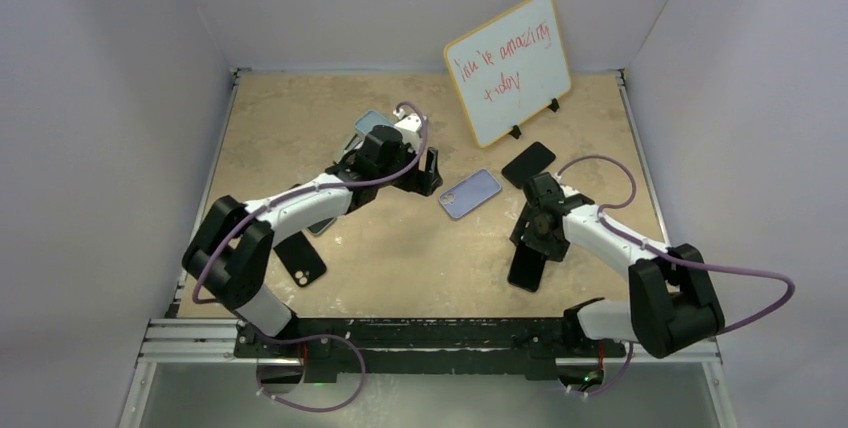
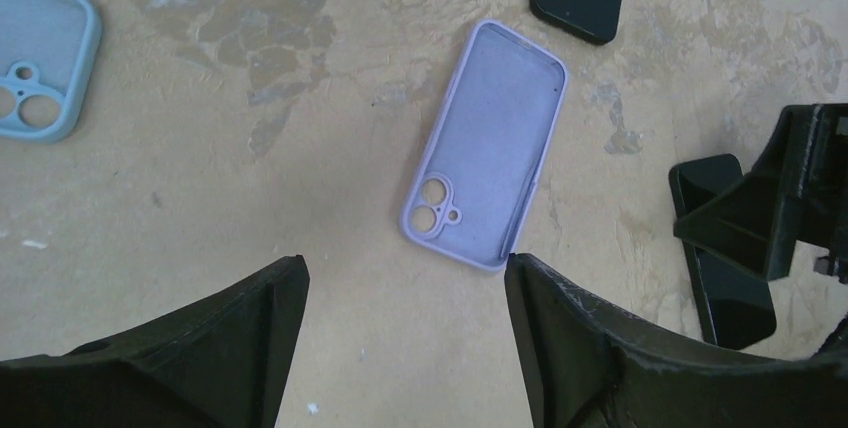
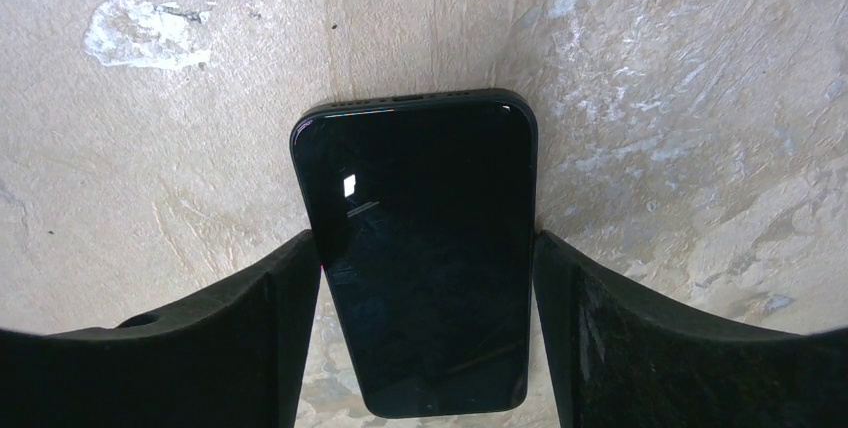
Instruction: Put the phone into the phone case
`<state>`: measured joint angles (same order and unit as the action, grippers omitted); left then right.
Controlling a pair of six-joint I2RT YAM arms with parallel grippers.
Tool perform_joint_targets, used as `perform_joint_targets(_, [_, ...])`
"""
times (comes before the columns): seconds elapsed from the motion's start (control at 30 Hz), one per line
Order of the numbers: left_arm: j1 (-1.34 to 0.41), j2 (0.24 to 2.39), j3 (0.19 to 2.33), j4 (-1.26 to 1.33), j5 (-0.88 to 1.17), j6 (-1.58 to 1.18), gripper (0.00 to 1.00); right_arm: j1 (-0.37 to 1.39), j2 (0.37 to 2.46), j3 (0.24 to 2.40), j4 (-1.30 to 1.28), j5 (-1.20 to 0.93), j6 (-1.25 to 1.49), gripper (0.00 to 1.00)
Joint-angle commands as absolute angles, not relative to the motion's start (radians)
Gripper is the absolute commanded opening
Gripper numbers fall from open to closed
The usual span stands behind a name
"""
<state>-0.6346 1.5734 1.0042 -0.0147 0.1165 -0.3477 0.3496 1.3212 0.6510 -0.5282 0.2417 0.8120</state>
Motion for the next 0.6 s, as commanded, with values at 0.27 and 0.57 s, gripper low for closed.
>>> perform_joint_targets(0.27, [-0.641, 1.815, 1.056, 0.278, 0.144, -0.328, 0.67, 0.353, 1.248, 0.603, -0.524, 0.192, 0.803, 0.62])
perform_joint_targets(0.57, [-0.643, 1.911, 1.066, 0.313, 0.21, -0.312, 0.52, 0.353, 1.19, 0.579, -0.508, 0.167, 0.802, 0.59])
